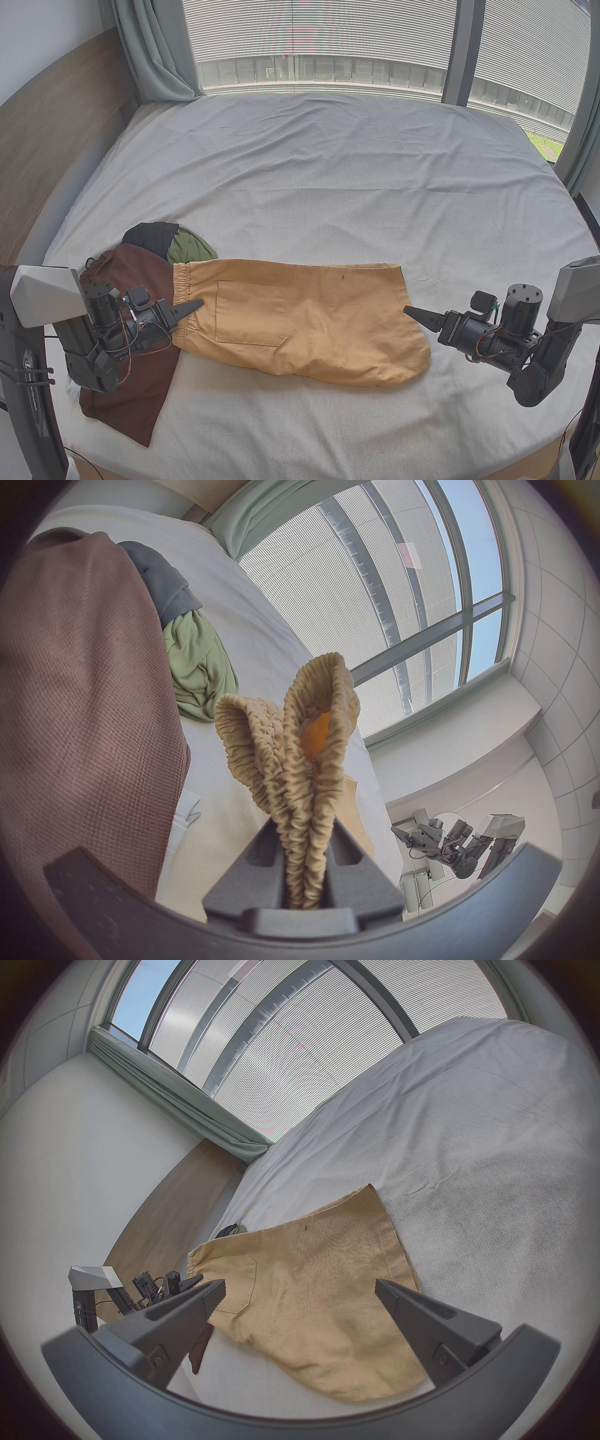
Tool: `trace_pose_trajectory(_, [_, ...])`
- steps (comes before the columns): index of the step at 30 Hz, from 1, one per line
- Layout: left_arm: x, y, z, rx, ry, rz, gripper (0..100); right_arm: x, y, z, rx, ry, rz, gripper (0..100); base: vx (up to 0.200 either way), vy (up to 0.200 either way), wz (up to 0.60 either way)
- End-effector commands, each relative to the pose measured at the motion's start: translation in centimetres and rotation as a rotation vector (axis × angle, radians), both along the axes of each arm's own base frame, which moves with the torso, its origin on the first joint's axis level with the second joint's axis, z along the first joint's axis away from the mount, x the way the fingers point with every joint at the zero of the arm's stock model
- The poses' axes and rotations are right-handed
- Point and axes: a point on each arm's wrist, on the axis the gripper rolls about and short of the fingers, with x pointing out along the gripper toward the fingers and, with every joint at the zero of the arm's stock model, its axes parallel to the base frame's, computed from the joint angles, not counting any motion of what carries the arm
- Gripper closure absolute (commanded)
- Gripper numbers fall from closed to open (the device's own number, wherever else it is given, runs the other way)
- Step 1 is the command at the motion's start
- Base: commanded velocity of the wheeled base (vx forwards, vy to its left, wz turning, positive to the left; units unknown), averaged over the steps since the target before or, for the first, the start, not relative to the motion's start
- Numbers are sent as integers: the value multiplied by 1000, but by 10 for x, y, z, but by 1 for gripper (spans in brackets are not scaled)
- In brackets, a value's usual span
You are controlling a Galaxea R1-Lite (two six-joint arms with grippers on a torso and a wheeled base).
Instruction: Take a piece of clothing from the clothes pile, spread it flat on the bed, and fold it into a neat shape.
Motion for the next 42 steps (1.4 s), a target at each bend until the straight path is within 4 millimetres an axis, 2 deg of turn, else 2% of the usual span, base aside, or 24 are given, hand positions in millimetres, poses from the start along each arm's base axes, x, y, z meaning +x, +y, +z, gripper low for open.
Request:
trace_pose_trajectory(1, [-1, 3, 5, -2, -12, -1, 100, -1, 1, 0, 0, 2, 3, 0, 0, 0, 0])
trace_pose_trajectory(10, [1, -3, 6, -13, -12, -6, 100, -2, 1, 0, -2, 3, 5, 0, 0, 0, 0])
trace_pose_trajectory(17, [-3, -26, 30, -60, -29, -7, 100, -3, 6, 0, -23, -13, 26, 0, 0, 0, 0])
trace_pose_trajectory(42, [-2, -89, 42, -136, -27, -75, 100, -5, 9, 3, -25, -25, 38, 0, 0, 0, 0])
